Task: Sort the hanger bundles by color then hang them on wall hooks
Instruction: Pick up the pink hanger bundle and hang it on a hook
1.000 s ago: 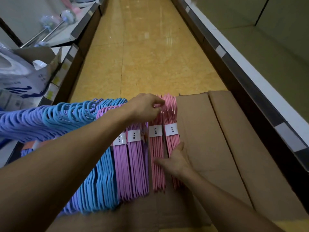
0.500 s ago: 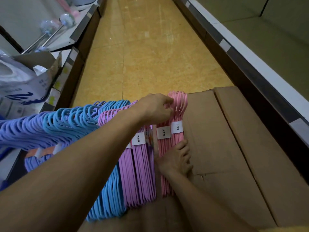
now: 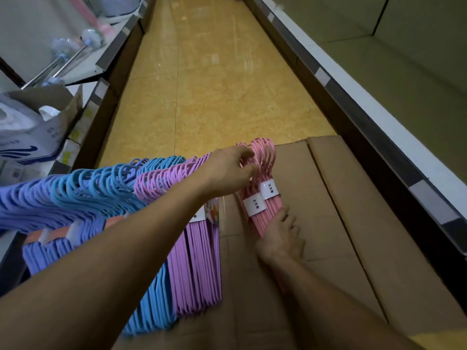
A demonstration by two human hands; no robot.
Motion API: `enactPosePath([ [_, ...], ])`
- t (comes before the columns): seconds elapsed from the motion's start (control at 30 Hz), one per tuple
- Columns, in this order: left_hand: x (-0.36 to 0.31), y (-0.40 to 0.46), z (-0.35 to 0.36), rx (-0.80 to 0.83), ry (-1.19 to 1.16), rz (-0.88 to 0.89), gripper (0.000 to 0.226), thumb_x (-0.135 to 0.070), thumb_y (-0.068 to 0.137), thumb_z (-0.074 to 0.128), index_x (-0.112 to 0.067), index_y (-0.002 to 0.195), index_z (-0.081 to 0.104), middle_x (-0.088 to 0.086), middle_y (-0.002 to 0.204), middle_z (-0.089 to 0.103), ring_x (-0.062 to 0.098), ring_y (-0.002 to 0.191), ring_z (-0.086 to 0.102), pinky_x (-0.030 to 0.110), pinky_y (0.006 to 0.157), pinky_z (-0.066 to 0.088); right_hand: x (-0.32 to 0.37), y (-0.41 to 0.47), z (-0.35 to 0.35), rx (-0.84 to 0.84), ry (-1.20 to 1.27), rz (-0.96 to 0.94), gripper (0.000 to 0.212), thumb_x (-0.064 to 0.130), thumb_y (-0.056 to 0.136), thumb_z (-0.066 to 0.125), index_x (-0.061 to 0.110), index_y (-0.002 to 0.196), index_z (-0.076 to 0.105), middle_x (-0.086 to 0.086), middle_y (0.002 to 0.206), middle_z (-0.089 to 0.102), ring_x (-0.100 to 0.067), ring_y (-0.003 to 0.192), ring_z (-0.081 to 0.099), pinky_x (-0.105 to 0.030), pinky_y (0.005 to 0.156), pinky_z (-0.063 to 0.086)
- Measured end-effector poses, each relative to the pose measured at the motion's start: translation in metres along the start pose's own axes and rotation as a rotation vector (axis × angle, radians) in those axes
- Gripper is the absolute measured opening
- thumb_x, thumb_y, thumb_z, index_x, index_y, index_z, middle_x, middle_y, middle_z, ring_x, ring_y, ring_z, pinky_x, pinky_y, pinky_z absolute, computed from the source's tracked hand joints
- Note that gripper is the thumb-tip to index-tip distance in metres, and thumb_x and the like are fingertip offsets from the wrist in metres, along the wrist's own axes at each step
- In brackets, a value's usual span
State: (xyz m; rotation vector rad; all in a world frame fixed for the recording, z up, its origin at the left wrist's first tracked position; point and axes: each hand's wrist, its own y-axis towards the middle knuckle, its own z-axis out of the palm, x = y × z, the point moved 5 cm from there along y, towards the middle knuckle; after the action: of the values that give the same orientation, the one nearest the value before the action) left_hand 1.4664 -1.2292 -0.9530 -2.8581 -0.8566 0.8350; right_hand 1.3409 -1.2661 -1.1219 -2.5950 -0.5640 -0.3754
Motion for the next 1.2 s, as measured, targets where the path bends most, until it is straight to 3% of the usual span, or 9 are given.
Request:
enactPosePath([
  [0.33,-0.021,0.002,0.018,0.064,0.081,0.111,0.060,-0.014,0.099,0.051,-0.022,0.155,0.030,-0.001,0.159,0.034,0.018,0.141,0.038,0.021,0.107,0.028,-0.048,0.002,-0.018,0.024,0.031,-0.020,0.117,0.060,0.073,0.074,0.014,0.151,-0.001,-0.012,0.144,0.032,-0.030,0.130,0.041,-0.044,0.102,0.044],
  [0.5,-0.025,0.007,0.020,0.038,0.056,0.092,0.055,-0.017,0.098,0.052,-0.017,0.151,0.037,0.003,0.154,0.041,0.019,0.135,0.044,0.026,0.107,0.034,-0.043,0.002,-0.013,-0.030,-0.021,0.035,0.101,0.043,0.083,0.072,0.010,0.150,0.004,-0.016,0.146,0.032,-0.032,0.132,0.040,-0.045,0.103,0.042],
  [0.63,-0.019,0.003,0.018,-0.045,-0.029,0.065,0.056,-0.023,0.099,0.053,-0.014,0.151,0.036,0.006,0.154,0.041,0.021,0.138,0.041,0.028,0.110,0.032,-0.038,0.004,-0.010,-0.049,-0.033,0.070,0.094,0.042,0.081,0.074,0.008,0.145,0.012,-0.015,0.140,0.038,-0.032,0.127,0.043,-0.046,0.097,0.043],
  [0.87,0.016,-0.013,0.006,-0.147,-0.088,-0.029,0.055,-0.028,0.099,0.055,-0.011,0.148,0.039,0.010,0.148,0.044,0.022,0.133,0.046,0.034,0.108,0.040,-0.043,0.012,-0.043,-0.166,0.007,0.018,0.068,0.030,0.086,0.068,0.013,0.138,0.028,-0.013,0.134,0.046,-0.030,0.124,0.046,-0.050,0.100,0.040],
  [0.93,0.021,-0.016,0.003,-0.170,-0.139,-0.071,0.052,-0.028,0.099,0.055,-0.011,0.146,0.041,0.008,0.146,0.048,0.021,0.127,0.052,0.030,0.099,0.044,-0.043,0.014,-0.058,-0.199,0.033,0.000,0.065,0.029,0.087,0.067,0.013,0.138,0.031,-0.013,0.134,0.048,-0.030,0.124,0.047,-0.050,0.102,0.039],
  [1.07,0.026,-0.018,0.006,-0.173,-0.278,-0.151,0.051,-0.031,0.099,0.055,-0.011,0.145,0.043,0.006,0.145,0.051,0.020,0.124,0.054,0.042,0.104,0.047,-0.043,0.012,-0.081,-0.200,0.089,-0.042,0.061,0.027,0.089,0.065,0.014,0.138,0.032,-0.012,0.133,0.050,-0.030,0.125,0.049,-0.049,0.102,0.041],
  [1.2,0.025,-0.015,0.013,-0.168,-0.397,-0.206,0.043,-0.031,0.099,0.054,-0.014,0.138,0.048,0.003,0.134,0.056,0.020,0.120,0.055,0.043,0.103,0.047,-0.049,0.005,-0.104,-0.217,0.154,-0.095,0.056,0.030,0.091,0.065,0.018,0.136,0.034,-0.009,0.132,0.053,-0.028,0.122,0.053,-0.049,0.101,0.043],
])
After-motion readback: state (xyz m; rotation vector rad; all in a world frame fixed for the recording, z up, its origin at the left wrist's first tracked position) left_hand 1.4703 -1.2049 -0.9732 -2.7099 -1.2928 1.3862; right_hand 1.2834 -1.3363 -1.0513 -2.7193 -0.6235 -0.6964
